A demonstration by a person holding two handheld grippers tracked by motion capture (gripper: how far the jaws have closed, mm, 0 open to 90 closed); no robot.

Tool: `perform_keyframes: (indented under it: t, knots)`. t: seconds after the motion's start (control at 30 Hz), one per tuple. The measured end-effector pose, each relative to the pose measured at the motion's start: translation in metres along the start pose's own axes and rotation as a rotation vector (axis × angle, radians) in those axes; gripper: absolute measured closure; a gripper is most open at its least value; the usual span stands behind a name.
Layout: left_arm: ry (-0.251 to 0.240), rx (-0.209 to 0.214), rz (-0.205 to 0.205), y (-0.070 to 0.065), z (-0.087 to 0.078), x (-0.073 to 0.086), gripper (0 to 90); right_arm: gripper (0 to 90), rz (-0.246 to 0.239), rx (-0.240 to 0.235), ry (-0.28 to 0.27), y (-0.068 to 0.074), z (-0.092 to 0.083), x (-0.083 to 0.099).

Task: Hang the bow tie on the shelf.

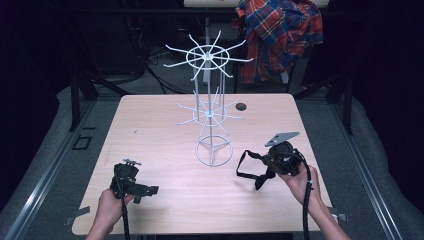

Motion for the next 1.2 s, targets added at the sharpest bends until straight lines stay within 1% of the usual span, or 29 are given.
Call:
perform_keyframes:
  t: [0.17, 0.23, 0.33, 0.53, 0.77, 0.87, 0.97, 1.0, 1.17, 1.2]
  knots:
    - [-0.003, 0.000, -0.001, 0.000, -0.001, 0.000, 3.1, 87.1, 0.003, 0.007, -0.013, -0.002, -0.002, -0.005]
    - [-0.002, 0.002, -0.001, 0.000, 0.000, 0.000, 3.1, 87.2, 0.001, 0.007, -0.008, -0.002, -0.002, -0.006]
    - [0.005, 0.002, 0.003, 0.000, 0.000, 0.000, 3.2, 87.2, 0.002, 0.007, -0.019, -0.005, -0.003, -0.010]
    - [0.000, 0.002, 0.003, 0.000, 0.000, 0.000, 3.3, 87.2, 0.004, 0.024, -0.043, -0.009, -0.005, -0.017]
    - [0.004, 0.005, 0.010, -0.001, 0.000, 0.000, 3.3, 87.2, 0.005, 0.029, -0.070, -0.012, -0.009, -0.025]
    - [0.004, 0.006, 0.007, -0.001, 0.000, 0.000, 3.3, 87.2, 0.001, 0.037, -0.087, -0.015, -0.011, -0.031]
    - [0.004, 0.006, 0.007, -0.001, 0.000, 0.000, 3.3, 87.3, -0.002, 0.044, -0.090, -0.015, -0.012, -0.034]
    - [0.004, 0.006, 0.008, -0.001, 0.000, 0.000, 3.3, 87.3, 0.000, 0.042, -0.106, -0.015, -0.013, -0.037]
    - [0.004, 0.006, 0.011, -0.001, 0.000, -0.001, 3.3, 87.3, -0.013, 0.049, -0.113, -0.016, -0.015, -0.042]
    - [0.004, 0.006, 0.010, -0.001, 0.001, -0.001, 3.3, 87.3, -0.017, 0.049, -0.114, -0.015, -0.017, -0.046]
Point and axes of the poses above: each handheld gripper's, and its own axes: z roughly forward along the jaws, x roughly out of its underside, y roughly to its left, the point moved 3 cm from there along z, roughly forward along the jaws, and after that the axes turned 7 degrees about -x, right-handed, at the moved point
